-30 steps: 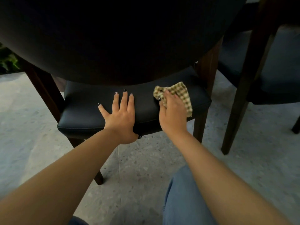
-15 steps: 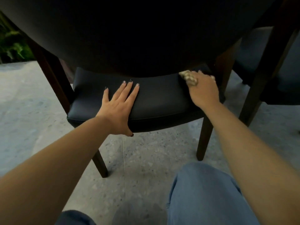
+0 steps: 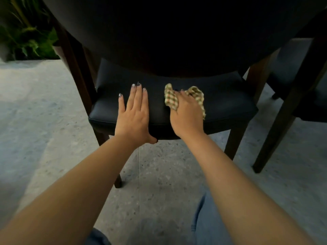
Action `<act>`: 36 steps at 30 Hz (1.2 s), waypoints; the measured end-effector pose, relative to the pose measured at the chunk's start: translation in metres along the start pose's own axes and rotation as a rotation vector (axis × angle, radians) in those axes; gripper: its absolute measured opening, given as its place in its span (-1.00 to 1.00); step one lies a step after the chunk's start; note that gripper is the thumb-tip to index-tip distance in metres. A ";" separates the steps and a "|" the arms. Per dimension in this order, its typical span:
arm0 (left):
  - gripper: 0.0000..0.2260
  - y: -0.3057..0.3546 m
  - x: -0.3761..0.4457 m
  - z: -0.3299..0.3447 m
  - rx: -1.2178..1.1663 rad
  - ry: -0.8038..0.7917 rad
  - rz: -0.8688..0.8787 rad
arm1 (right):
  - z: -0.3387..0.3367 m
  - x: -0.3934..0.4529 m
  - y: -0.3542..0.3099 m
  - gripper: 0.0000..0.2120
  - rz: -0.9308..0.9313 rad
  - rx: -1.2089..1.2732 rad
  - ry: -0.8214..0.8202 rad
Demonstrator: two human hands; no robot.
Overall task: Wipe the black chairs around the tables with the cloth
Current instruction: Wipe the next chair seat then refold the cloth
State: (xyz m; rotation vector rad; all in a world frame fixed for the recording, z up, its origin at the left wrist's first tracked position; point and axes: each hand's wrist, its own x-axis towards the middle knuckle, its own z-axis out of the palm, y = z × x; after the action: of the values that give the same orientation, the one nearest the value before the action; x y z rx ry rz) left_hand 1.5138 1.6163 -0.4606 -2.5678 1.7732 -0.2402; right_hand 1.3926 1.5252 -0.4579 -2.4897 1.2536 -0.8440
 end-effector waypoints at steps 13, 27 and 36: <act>-0.22 -0.051 -0.092 0.049 -0.880 0.281 -0.517 | 0.006 -0.024 -0.051 -0.74 -0.022 0.298 -0.031; -0.56 -0.095 -0.083 0.053 -2.214 0.261 -1.089 | 0.091 -0.022 -0.121 -0.62 -1.156 -0.552 -0.144; -0.56 -0.075 -0.074 0.050 -2.125 0.065 -1.039 | 0.075 -0.023 -0.068 -0.63 -1.527 -1.180 -0.475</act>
State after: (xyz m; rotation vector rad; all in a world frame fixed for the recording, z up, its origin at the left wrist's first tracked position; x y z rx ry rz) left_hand 1.5645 1.7082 -0.5118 -3.7617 -0.3835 2.8996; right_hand 1.4706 1.5810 -0.4975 -3.9370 -0.8909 0.7027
